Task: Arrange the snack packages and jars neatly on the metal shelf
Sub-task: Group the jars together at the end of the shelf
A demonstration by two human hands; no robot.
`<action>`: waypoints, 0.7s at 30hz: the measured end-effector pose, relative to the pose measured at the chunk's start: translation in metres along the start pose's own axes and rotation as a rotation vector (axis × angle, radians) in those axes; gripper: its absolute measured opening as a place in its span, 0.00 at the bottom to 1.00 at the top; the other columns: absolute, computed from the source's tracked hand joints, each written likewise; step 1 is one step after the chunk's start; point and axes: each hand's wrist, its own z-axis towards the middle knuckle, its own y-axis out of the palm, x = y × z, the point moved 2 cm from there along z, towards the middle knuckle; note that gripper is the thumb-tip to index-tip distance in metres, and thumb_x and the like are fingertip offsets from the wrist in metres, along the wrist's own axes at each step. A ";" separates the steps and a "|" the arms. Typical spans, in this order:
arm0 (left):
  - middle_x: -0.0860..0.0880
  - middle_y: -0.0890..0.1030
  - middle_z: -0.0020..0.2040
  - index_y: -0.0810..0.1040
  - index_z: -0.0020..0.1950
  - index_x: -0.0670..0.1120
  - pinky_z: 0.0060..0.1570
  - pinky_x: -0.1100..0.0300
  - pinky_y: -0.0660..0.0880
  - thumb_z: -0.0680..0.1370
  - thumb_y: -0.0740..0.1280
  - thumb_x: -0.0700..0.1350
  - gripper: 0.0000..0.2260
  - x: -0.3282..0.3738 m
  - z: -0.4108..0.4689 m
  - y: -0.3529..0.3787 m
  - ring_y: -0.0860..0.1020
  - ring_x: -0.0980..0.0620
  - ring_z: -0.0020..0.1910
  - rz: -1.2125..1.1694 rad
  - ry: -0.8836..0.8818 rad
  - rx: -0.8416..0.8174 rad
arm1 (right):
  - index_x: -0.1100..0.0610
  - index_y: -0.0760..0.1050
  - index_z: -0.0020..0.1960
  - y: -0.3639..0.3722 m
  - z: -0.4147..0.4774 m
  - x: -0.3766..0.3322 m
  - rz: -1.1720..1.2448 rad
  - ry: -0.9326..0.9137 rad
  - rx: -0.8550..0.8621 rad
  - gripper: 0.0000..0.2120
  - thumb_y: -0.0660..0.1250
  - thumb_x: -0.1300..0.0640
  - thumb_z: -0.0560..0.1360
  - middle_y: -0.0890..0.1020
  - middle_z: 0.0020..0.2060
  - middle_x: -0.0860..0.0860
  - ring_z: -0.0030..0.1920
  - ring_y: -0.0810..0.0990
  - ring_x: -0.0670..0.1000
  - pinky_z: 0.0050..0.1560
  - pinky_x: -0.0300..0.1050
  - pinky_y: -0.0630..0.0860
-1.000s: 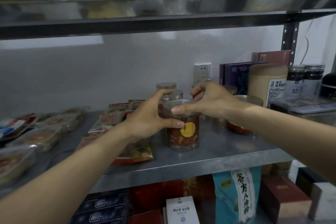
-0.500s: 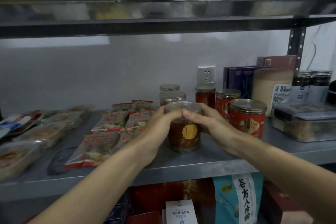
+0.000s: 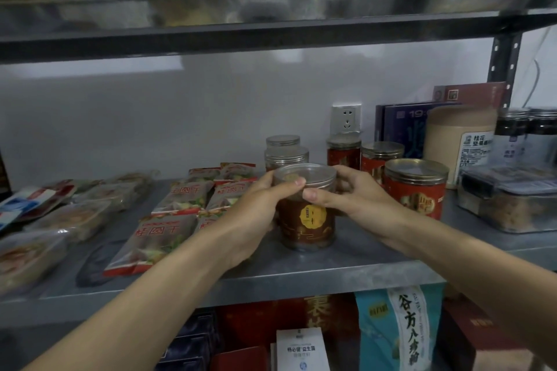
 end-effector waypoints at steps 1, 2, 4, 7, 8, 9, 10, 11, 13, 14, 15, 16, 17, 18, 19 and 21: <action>0.55 0.80 0.57 0.77 0.57 0.57 0.69 0.45 0.65 0.75 0.68 0.51 0.11 -0.001 0.000 0.001 0.75 0.52 0.62 0.002 0.001 0.001 | 0.48 0.75 0.61 -0.001 0.000 0.000 -0.008 0.004 0.005 0.28 0.77 0.47 0.62 0.84 0.54 0.46 0.56 0.81 0.41 0.56 0.38 0.77; 0.55 0.80 0.57 0.76 0.56 0.57 0.69 0.44 0.65 0.75 0.68 0.51 0.10 -0.001 0.000 0.003 0.74 0.52 0.62 0.004 0.004 -0.001 | 0.49 0.75 0.62 -0.003 0.000 0.000 -0.016 0.007 0.009 0.30 0.77 0.46 0.62 0.84 0.54 0.46 0.56 0.81 0.42 0.57 0.39 0.77; 0.55 0.79 0.57 0.76 0.55 0.57 0.69 0.44 0.64 0.76 0.68 0.51 0.09 -0.002 0.001 0.004 0.74 0.51 0.62 0.003 0.004 0.000 | 0.49 0.74 0.63 -0.005 -0.001 0.001 -0.023 0.015 0.012 0.32 0.77 0.45 0.61 0.83 0.55 0.46 0.57 0.80 0.43 0.58 0.40 0.77; 0.53 0.79 0.60 0.76 0.60 0.56 0.69 0.44 0.64 0.76 0.68 0.50 0.13 -0.002 0.003 0.004 0.74 0.51 0.63 -0.006 -0.003 0.002 | 0.48 0.74 0.63 -0.006 -0.002 0.000 -0.026 0.022 0.010 0.32 0.77 0.44 0.60 0.83 0.55 0.46 0.57 0.80 0.42 0.56 0.38 0.77; 0.53 0.79 0.60 0.75 0.61 0.55 0.70 0.44 0.64 0.76 0.68 0.50 0.14 -0.003 0.004 0.004 0.74 0.51 0.63 -0.005 -0.002 -0.005 | 0.48 0.74 0.62 -0.005 -0.002 0.000 -0.029 0.023 0.009 0.32 0.76 0.44 0.60 0.83 0.55 0.46 0.56 0.81 0.42 0.54 0.36 0.77; 0.53 0.79 0.60 0.75 0.61 0.55 0.70 0.44 0.64 0.76 0.68 0.50 0.14 -0.003 0.004 0.004 0.74 0.51 0.63 -0.001 -0.002 -0.007 | 0.48 0.74 0.62 -0.005 -0.002 0.000 -0.028 0.028 0.009 0.31 0.76 0.45 0.61 0.83 0.55 0.45 0.56 0.81 0.41 0.53 0.35 0.77; 0.54 0.79 0.60 0.75 0.62 0.55 0.70 0.44 0.64 0.76 0.67 0.50 0.14 -0.003 0.004 0.004 0.74 0.51 0.63 0.000 0.000 -0.008 | 0.48 0.74 0.63 -0.005 -0.003 0.000 -0.028 0.032 0.009 0.31 0.76 0.45 0.61 0.83 0.55 0.45 0.56 0.81 0.41 0.52 0.34 0.77; 0.54 0.79 0.60 0.75 0.62 0.55 0.70 0.44 0.64 0.76 0.67 0.51 0.15 -0.003 0.004 0.004 0.73 0.51 0.63 0.007 0.000 -0.010 | 0.48 0.74 0.63 -0.005 -0.003 0.000 -0.032 0.036 0.012 0.32 0.76 0.45 0.61 0.83 0.55 0.45 0.56 0.80 0.41 0.51 0.33 0.77; 0.53 0.78 0.62 0.74 0.64 0.55 0.70 0.44 0.64 0.75 0.68 0.52 0.18 -0.004 0.005 0.003 0.73 0.51 0.64 0.026 -0.004 -0.016 | 0.48 0.73 0.65 -0.006 -0.002 0.000 -0.049 0.052 0.021 0.34 0.76 0.44 0.61 0.83 0.56 0.45 0.56 0.80 0.41 0.50 0.33 0.76; 0.52 0.78 0.63 0.74 0.64 0.55 0.70 0.43 0.63 0.74 0.68 0.52 0.19 -0.004 0.005 0.003 0.73 0.50 0.65 0.036 -0.009 -0.016 | 0.49 0.73 0.66 -0.006 -0.003 -0.001 -0.057 0.064 0.019 0.35 0.76 0.43 0.61 0.82 0.56 0.46 0.57 0.80 0.41 0.51 0.33 0.76; 0.52 0.78 0.62 0.75 0.63 0.55 0.70 0.43 0.63 0.73 0.69 0.53 0.19 -0.003 0.004 0.002 0.73 0.49 0.65 0.041 -0.011 -0.016 | 0.49 0.72 0.67 -0.007 -0.003 -0.001 -0.074 0.076 0.019 0.37 0.77 0.41 0.61 0.82 0.57 0.46 0.58 0.79 0.43 0.54 0.35 0.76; 0.51 0.79 0.61 0.75 0.61 0.55 0.70 0.44 0.64 0.72 0.69 0.54 0.17 -0.001 0.004 0.001 0.73 0.49 0.64 0.048 -0.010 -0.017 | 0.50 0.70 0.68 -0.007 -0.003 -0.003 -0.100 0.083 0.024 0.41 0.77 0.37 0.60 0.81 0.60 0.47 0.60 0.78 0.45 0.58 0.40 0.75; 0.51 0.79 0.61 0.76 0.59 0.55 0.69 0.44 0.64 0.72 0.68 0.56 0.17 0.002 0.005 0.000 0.73 0.49 0.64 0.063 -0.007 -0.009 | 0.50 0.69 0.69 -0.008 -0.001 -0.005 -0.129 0.089 0.039 0.44 0.75 0.32 0.59 0.79 0.62 0.47 0.62 0.77 0.47 0.62 0.45 0.74; 0.50 0.79 0.62 0.76 0.60 0.53 0.69 0.45 0.65 0.71 0.67 0.58 0.20 0.006 0.006 -0.002 0.74 0.49 0.64 0.095 0.004 0.001 | 0.50 0.70 0.69 -0.011 0.002 -0.009 -0.139 0.094 0.062 0.45 0.72 0.28 0.58 0.77 0.64 0.48 0.63 0.76 0.48 0.64 0.48 0.72; 0.49 0.78 0.63 0.76 0.63 0.51 0.67 0.47 0.67 0.71 0.66 0.59 0.22 0.011 0.009 -0.005 0.74 0.48 0.63 0.130 0.012 0.024 | 0.50 0.72 0.66 -0.014 0.007 -0.015 -0.124 0.094 0.087 0.43 0.70 0.27 0.58 0.77 0.64 0.48 0.62 0.76 0.49 0.64 0.50 0.71; 0.49 0.78 0.63 0.75 0.64 0.50 0.61 0.51 0.71 0.76 0.63 0.58 0.19 0.020 0.018 -0.014 0.75 0.49 0.61 0.187 0.047 0.092 | 0.50 0.73 0.64 -0.021 0.023 -0.027 -0.103 0.101 0.133 0.38 0.68 0.29 0.61 0.78 0.63 0.49 0.60 0.77 0.50 0.66 0.53 0.71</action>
